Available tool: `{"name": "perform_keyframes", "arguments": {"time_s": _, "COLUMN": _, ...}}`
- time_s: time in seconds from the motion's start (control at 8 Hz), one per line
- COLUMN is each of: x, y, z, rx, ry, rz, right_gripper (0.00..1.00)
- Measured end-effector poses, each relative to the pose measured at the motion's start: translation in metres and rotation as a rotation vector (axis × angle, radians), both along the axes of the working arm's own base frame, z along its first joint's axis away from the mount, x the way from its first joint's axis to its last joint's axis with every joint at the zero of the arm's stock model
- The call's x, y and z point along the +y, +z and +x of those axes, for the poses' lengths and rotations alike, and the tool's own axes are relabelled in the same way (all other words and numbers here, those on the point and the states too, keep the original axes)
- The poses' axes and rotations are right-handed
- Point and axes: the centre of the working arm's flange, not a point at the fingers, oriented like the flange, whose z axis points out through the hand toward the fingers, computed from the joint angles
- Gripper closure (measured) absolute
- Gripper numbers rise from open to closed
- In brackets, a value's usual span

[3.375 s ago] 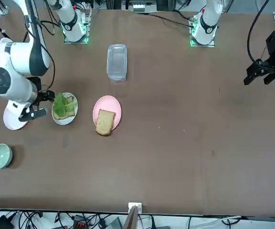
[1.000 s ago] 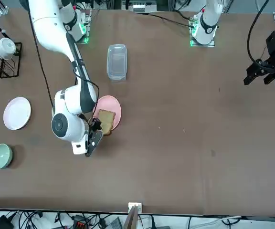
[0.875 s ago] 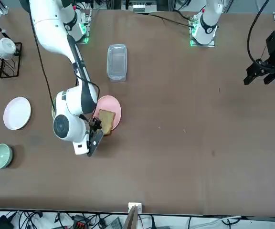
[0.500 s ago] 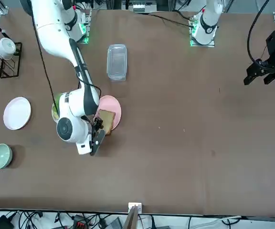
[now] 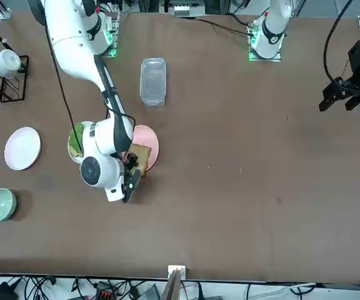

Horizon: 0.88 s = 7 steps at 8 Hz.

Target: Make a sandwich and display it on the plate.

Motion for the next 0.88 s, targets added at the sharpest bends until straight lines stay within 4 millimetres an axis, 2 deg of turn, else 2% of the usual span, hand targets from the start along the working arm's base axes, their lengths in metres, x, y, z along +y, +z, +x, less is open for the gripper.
{"name": "perform_keyframes", "arguments": {"time_s": 0.38, "x": -0.0009, "y": -0.0046, "z": -0.0005, "rx": 0.007, "ry": 0.000, "rz": -0.003, "right_gripper": 0.06}}
{"name": "perform_keyframes", "arguments": {"time_s": 0.75, "x": -0.0011, "y": -0.0066, "z": -0.0009, "rx": 0.009, "ry": 0.001, "rz": -0.004, "right_gripper": 0.20}}
{"name": "perform_keyframes", "arguments": {"time_s": 0.88, "x": -0.0011, "y": -0.0068, "z": -0.0009, "rx": 0.010, "ry": 0.001, "rz": -0.004, "right_gripper": 0.22}}
